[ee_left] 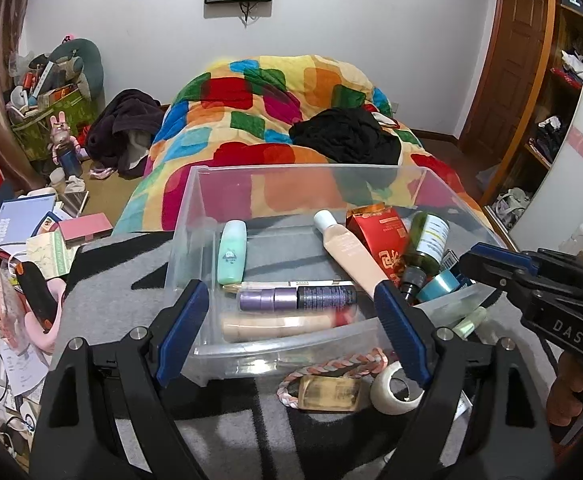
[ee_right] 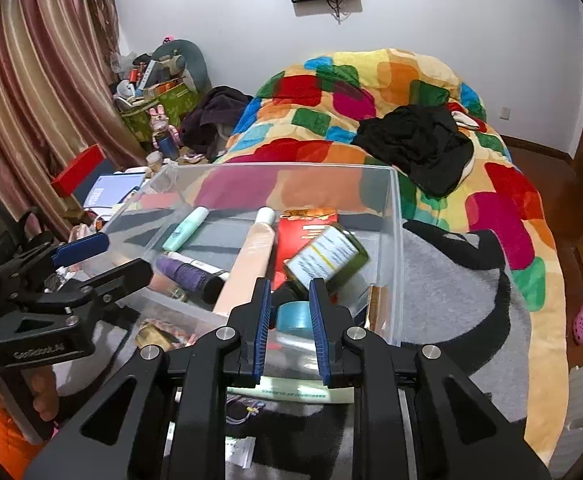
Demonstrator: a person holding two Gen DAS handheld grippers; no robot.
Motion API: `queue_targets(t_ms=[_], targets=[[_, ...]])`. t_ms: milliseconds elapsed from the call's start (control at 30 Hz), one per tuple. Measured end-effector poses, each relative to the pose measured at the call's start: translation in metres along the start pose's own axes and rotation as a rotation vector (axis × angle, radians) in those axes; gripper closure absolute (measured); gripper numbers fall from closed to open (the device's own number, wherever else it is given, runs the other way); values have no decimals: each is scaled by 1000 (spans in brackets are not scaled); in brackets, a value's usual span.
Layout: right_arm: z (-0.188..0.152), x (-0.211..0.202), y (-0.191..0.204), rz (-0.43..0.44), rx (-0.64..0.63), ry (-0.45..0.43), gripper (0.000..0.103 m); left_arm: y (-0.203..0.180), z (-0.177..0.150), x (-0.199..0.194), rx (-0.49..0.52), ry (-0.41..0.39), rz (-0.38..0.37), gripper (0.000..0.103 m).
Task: Organize objects
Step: 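Drop the blue Max box into the clear box while the left tool drops the beige tube in, then grasp the white tape roll with the left tool while the right tool reaches toward the pale green tube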
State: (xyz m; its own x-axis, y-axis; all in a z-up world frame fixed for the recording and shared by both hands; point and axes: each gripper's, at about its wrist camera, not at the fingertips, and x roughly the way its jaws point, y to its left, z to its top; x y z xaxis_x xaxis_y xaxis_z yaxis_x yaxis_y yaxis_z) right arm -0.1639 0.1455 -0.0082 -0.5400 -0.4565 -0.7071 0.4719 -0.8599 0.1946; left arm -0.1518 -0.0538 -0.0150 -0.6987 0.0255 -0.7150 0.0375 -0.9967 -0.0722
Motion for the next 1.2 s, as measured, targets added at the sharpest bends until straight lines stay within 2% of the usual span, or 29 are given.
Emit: queue_targets(t_ms=[100, 300, 467, 633, 833, 867, 1000, 1100, 1200], targets=[[-1, -4, 2, 0, -12, -4, 85, 0, -1, -3, 2, -3, -4, 12], [-4, -14, 5, 18, -26, -9, 82, -8, -6, -15, 32, -9, -5, 12], [-10, -27, 8, -4, -55, -35, 68, -14, -14, -28, 51, -21, -19, 8], [-16, -38, 7, -34, -74, -58, 59, -21, -26, -33, 59, -5, -32, 7], [-33, -38, -5, -74, -94, -28, 56, -30, -47, -32, 75, 17, -58, 7], [-35, -37, -6, -74, -101, -18, 56, -31, -50, -31, 78, 20, -66, 9], [-49, -22, -12, -64, -140, 60, 56, -43, -59, -21, 110, 59, -93, 29], [-57, -9, -10, -56, -184, 103, 56, -49, -62, -13, 127, 84, -111, 39], [-58, 0, -10, -52, -205, 124, 56, -57, -62, -8, 154, 95, -112, 41]])
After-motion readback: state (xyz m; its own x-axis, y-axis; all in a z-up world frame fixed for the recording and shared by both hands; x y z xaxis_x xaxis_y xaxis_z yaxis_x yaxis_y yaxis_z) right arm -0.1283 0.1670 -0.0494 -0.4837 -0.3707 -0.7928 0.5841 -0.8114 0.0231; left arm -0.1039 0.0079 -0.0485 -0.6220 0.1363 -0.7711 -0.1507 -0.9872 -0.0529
